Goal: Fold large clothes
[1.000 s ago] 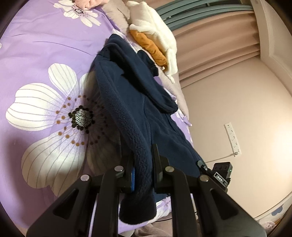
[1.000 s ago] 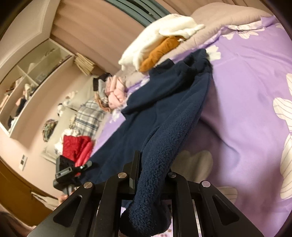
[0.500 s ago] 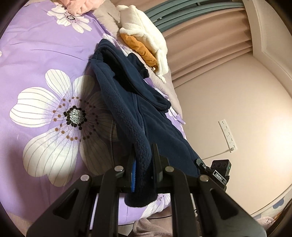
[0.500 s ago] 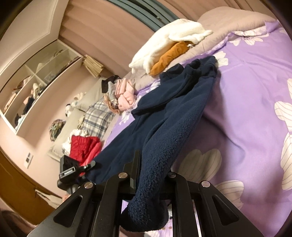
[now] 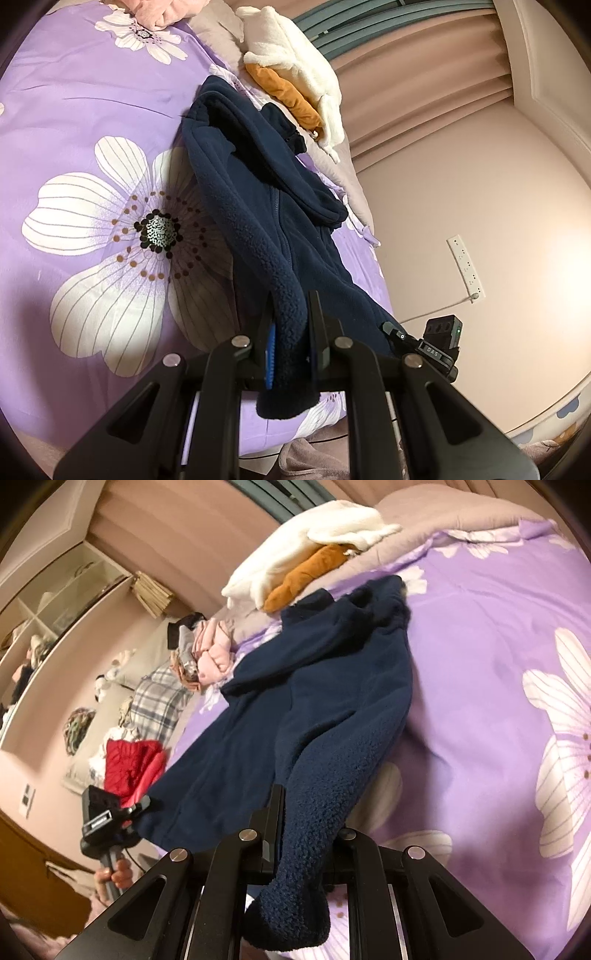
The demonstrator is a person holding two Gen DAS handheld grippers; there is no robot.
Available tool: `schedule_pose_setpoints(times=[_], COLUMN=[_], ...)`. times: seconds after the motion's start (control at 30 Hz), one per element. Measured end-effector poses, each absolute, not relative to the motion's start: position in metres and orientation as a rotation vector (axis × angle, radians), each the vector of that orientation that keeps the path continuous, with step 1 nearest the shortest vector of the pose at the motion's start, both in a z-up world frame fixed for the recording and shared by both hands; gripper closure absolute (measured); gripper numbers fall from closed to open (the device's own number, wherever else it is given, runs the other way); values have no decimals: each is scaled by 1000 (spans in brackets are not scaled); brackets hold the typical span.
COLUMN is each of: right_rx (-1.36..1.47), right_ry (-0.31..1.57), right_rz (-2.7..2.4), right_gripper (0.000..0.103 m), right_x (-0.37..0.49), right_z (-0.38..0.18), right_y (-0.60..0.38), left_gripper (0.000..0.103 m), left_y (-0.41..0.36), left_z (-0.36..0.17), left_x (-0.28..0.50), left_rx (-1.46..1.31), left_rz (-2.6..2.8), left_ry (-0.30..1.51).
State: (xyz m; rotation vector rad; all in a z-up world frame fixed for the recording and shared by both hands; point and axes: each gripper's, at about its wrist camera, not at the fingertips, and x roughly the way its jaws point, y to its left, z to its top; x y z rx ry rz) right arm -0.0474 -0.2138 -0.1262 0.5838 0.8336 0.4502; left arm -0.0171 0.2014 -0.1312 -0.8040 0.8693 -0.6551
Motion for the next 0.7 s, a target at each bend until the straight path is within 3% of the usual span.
schedule_pose_setpoints(times=[0.23, 0.7], right_rx=[568, 531], right_ry=[801, 626], right_rz=[483, 577], right_gripper=[89, 89], right_x=[-54, -89], right_z=[-116, -45], right_y=[-210, -196], left_gripper=[91, 90], left_y=[200, 209], left_z=[-128, -62], left_x=[-16, -34], left_rx=[-859, -831], left_rz=[-693, -784], left_ry=[846, 691])
